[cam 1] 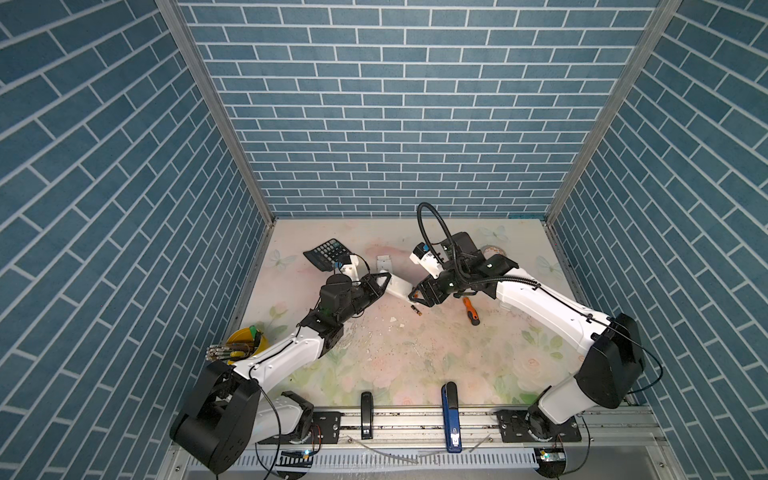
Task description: Unload the batteries from the remote control
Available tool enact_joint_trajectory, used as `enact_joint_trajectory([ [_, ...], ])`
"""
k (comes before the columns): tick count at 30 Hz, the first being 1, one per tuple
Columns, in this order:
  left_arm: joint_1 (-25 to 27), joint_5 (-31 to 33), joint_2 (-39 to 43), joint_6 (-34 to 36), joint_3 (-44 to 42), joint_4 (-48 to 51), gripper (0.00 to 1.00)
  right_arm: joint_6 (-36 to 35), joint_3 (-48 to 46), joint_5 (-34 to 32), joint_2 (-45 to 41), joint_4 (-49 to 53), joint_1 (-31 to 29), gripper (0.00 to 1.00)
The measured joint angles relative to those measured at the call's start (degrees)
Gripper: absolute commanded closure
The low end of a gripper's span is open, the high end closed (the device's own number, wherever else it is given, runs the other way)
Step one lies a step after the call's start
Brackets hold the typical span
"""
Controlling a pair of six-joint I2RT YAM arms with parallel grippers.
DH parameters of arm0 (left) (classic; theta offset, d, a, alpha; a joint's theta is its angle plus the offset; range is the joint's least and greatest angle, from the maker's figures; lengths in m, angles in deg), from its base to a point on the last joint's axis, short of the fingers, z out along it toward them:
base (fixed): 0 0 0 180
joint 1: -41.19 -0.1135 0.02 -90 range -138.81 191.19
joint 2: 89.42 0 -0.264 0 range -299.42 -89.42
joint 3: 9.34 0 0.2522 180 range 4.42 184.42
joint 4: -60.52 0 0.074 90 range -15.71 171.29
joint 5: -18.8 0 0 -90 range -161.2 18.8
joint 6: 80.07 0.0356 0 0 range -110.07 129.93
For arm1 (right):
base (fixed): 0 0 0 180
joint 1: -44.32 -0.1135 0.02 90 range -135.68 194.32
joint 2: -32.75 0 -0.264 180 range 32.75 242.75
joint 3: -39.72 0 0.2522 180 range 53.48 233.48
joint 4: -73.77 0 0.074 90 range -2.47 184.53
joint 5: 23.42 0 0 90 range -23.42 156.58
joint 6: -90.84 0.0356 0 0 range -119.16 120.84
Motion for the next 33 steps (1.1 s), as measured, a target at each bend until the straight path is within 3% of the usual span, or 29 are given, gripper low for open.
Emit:
enact_joint_trajectory([
  [5, 0.0, 3.0, 1.3, -0.1, -1.4, -3.6, 1.0, 14.4, -8.0, -0.7, -5.6, -9.2, 0.5, 0.32],
  [9, 0.0, 4.5, 1.6, -0.1, -1.3, -4.9, 1.0, 24.3, -10.3, -0.2, -8.3, -15.4, 1.9, 0.38],
  [17, 3.2, 7.3, 2.5, 0.0, 0.3, 3.7, 1.0, 15.6, 3.1, -7.1, -10.1, -1.0, 2.3, 0.34],
  [23, 10.3, 13.1, 5.3, 0.7, -4.3, 8.9, 1.0, 13.5, 2.3, -8.6, -11.8, 1.6, 6.4, 0.34],
  [27, 15.8, 17.9, 3.9, 0.2, -8.5, 7.1, 1.0, 13.5, 0.5, -8.8, -12.0, 1.7, 7.9, 0.34],
  [33, 18.8, 22.6, -1.6, -1.8, -11.3, 4.4, 1.0, 13.5, -0.9, -8.7, -13.1, 1.8, 9.1, 0.34],
])
